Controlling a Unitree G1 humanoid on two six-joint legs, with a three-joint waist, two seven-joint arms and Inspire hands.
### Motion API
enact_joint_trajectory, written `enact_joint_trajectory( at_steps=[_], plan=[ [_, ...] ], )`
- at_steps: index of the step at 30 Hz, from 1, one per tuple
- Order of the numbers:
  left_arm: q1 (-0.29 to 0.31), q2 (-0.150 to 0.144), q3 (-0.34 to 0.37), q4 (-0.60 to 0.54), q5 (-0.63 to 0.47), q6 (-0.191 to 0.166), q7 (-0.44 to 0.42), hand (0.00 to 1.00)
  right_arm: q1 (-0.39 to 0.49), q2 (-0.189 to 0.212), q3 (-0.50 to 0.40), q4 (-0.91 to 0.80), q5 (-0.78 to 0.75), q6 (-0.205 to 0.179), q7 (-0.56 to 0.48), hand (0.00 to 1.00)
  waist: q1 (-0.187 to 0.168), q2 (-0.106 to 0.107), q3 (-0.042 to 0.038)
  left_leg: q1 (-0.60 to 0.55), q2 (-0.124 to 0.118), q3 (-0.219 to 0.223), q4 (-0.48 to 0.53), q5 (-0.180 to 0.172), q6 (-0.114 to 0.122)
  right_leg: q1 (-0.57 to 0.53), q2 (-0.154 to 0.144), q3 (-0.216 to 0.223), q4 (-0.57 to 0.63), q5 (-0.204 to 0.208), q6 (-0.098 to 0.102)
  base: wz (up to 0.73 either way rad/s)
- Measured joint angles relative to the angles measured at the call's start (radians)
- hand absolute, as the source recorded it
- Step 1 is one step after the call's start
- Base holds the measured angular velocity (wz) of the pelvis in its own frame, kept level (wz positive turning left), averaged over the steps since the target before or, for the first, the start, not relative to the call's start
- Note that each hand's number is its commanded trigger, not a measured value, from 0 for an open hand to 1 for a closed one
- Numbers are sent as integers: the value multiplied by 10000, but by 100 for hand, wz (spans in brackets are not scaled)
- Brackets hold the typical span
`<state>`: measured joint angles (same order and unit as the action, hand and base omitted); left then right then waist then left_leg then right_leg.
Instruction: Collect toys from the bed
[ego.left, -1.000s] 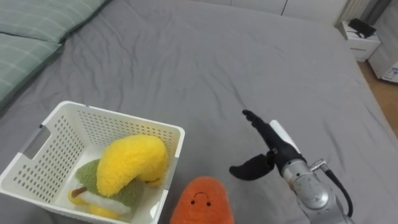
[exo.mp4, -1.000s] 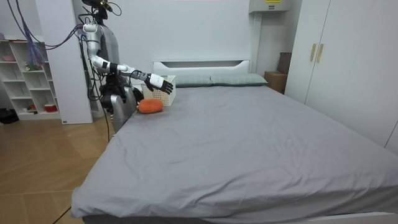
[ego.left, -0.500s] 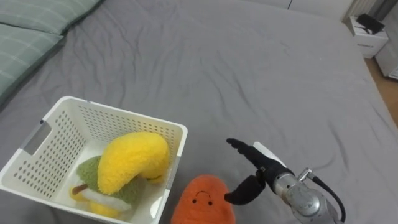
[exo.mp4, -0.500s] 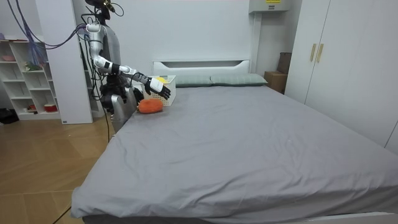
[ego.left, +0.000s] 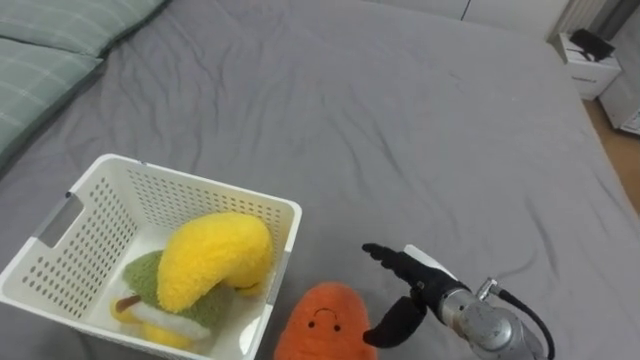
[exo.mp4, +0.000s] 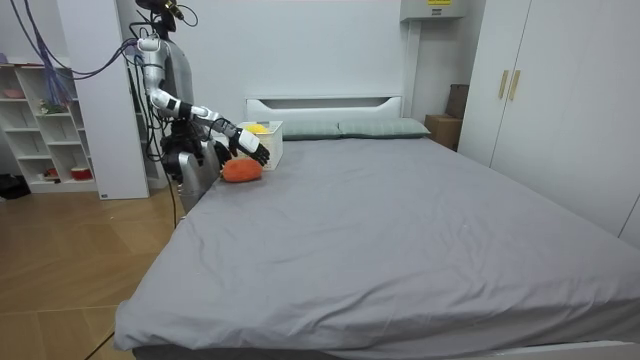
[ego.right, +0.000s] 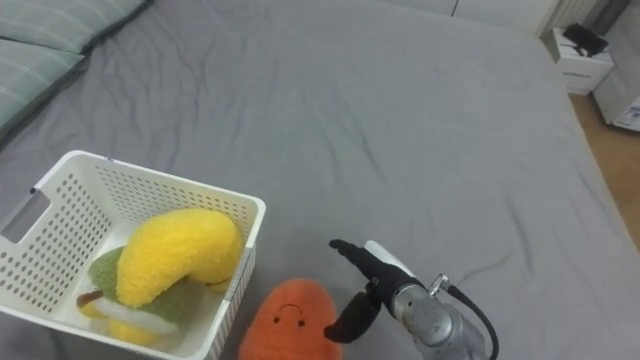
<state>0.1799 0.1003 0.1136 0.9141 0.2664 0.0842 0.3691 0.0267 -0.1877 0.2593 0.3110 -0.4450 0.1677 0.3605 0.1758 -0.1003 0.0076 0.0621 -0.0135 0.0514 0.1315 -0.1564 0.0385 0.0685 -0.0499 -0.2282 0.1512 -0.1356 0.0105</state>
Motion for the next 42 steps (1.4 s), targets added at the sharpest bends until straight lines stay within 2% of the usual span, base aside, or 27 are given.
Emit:
enact_joint_trajectory(
  at_steps=[4, 8, 10, 15, 19, 21, 22, 26, 27, 29, 30, 31, 33, 35, 42],
  plan=[
    [3, 70, -208, -14, -1, -15, 113, 0, -1, 26, 459, 44, -318, 68, 5, 0, 117, -80, 23, -79, 7, 2, -16, -20, -3, -37, 5, -15, -2, 1, -1, 0],
    [-3, 98, -321, -98, 47, -15, 146, 0, -21, 82, 724, 42, -493, 72, 33, 0, 193, -135, -12, -249, 9, 5, 23, -18, -2, -189, 1, -30, 15, 16, -9, 0],
    [24, 108, -394, -144, 117, -15, 146, 0, -20, 239, 723, 44, -832, 92, 36, 0, 213, -106, 8, -304, 6, 16, 22, -20, -1, -225, -4, -93, 6, 21, -5, 3],
    [15, 132, -415, -232, 108, -40, 227, 0, -97, 475, 775, 210, -815, 81, 4, 0, 315, -142, -17, -585, 11, -23, 49, -16, -2, -478, -11, -218, 10, 30, -14, 4],
    [-132, 120, -462, -178, 101, -147, 239, 0, -519, 668, 1025, 1074, -831, 76, -168, 0, 568, -109, 20, -771, 8, -37, 47, -16, -1, -658, -14, -225, -2, 37, -14, 0],
    [-137, 128, -638, -176, 90, -201, 298, 0, -723, 723, 1141, 1331, -804, 44, -383, 0, 569, -74, 52, -882, 2, -101, 67, -14, 0, -743, -22, -273, -3, 39, -11, 6],
    [-140, 133, -747, -129, 76, -201, 329, 0, -899, 809, 1149, 1623, -738, 0, -566, 0, 557, -31, 92, -915, 1, -143, 79, -14, 1, -761, -22, -320, -5, 39, -11, 10],
    [-213, 144, -1065, -124, 50, -209, 339, 0, -1194, 878, 1194, 2236, -588, -61, -1060, 0, 545, 38, 141, -1235, -14, -339, 209, -13, -1, -957, -34, -506, -11, 40, -10, 15],
    [-211, 135, -1217, -119, 0, -203, 338, 0, -1307, 880, 1239, 2382, -432, -72, -1215, 4, 544, 75, 163, -1285, -14, -362, 209, -13, -2, -1010, -33, -512, -12, 40, -10, 0],
    [-213, 116, -1316, -119, -4, -204, 340, 0, -1388, 878, 1297, 2527, -237, -219, -1472, 25, 538, 124, 158, -1407, -13, -365, 210, -11, -4, -1119, -33, -526, -14, 40, -10, 0],
    [-138, 101, -1316, -116, -4, -204, 341, 0, -1477, 891, 1321, 2734, -208, -347, -1569, 56, 528, 148, 166, -1417, -10, -367, 211, -11, -5, -1121, -36, -583, -19, 39, -9, 6],
    [-151, 81, -1317, -118, -3, -210, 354, 0, -1499, 876, 1316, 2798, -143, -365, -1670, 82, 527, 166, 163, -1425, -10, -385, 211, -11, -5, -1115, -47, -699, -20, 39, -9, 8],
    [-146, 77, -1344, -117, -6, -221, 389, 0, -1607, 877, 1319, 2925, -11, -404, -1781, 95, 521, 171, 167, -1436, -12, -401, 211, -11, -5, -1115, -54, -776, -23, 39, -9, 4],
    [-142, 74, -1376, -117, -8, -223, 420, 0, -1696, 878, 1322, 3054, 194, -471, -1950, 100, 527, 185, 172, -1440, -17, -431, 216, -11, -5, -1107, -62, -821, -24, 39, -9, 2],
    [-104, -27, -1515, -122, -6, -225, 396, 0, -2003, 928, 1298, 4407, 399, -968, -2796, 100, 529, 303, 145, -1422, -63, -636, 330, -8, -1, -1001, -108, -1072, -23, 37, -6, 7]
  ],
)
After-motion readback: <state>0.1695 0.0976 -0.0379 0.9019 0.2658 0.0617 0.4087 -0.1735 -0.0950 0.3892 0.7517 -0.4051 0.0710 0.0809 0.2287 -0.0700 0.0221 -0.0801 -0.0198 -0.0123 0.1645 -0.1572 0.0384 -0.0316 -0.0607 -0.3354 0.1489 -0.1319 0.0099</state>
